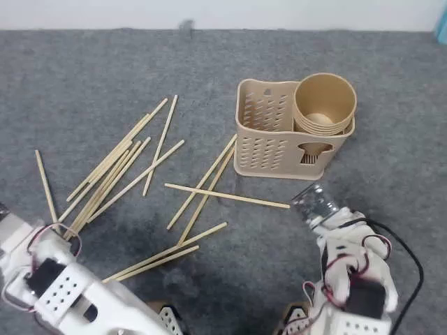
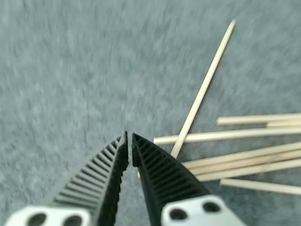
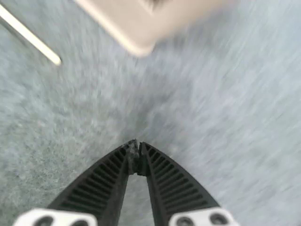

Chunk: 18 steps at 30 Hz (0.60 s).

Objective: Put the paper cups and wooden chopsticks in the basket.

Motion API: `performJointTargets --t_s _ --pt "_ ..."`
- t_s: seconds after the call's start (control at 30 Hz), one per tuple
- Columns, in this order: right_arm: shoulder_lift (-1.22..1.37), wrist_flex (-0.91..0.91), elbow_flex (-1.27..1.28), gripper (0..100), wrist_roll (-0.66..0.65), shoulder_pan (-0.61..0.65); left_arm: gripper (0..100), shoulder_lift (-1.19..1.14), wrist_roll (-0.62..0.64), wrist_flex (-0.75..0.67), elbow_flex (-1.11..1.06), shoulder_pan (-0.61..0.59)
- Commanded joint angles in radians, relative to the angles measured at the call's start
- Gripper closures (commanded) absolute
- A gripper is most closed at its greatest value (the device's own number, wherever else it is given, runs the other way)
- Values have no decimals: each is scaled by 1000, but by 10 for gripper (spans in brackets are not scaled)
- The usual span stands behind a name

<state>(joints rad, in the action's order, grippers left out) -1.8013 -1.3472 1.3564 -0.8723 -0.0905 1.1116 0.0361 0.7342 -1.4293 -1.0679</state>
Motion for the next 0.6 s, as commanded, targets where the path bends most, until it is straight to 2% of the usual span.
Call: performJointTargets --t_s 0.0,0.13,0.27,0.33,0.47,0.57 --pt "1 -74 -209 989 -21 182 988 23 -8 -40 -1 -34" --pt "125 -81 -330 989 49 397 988 21 -8 -44 -1 -40" --pt "426 -45 -480 988 146 564 977 20 43 -43 8 -28" --pt "585 -35 -563 988 184 659 935 5 75 -41 13 -18" --pt "842 1 -687 988 215 843 851 -117 112 -69 67 -18" --pt "992 74 -740 987 215 934 837 -264 112 -107 128 -20"
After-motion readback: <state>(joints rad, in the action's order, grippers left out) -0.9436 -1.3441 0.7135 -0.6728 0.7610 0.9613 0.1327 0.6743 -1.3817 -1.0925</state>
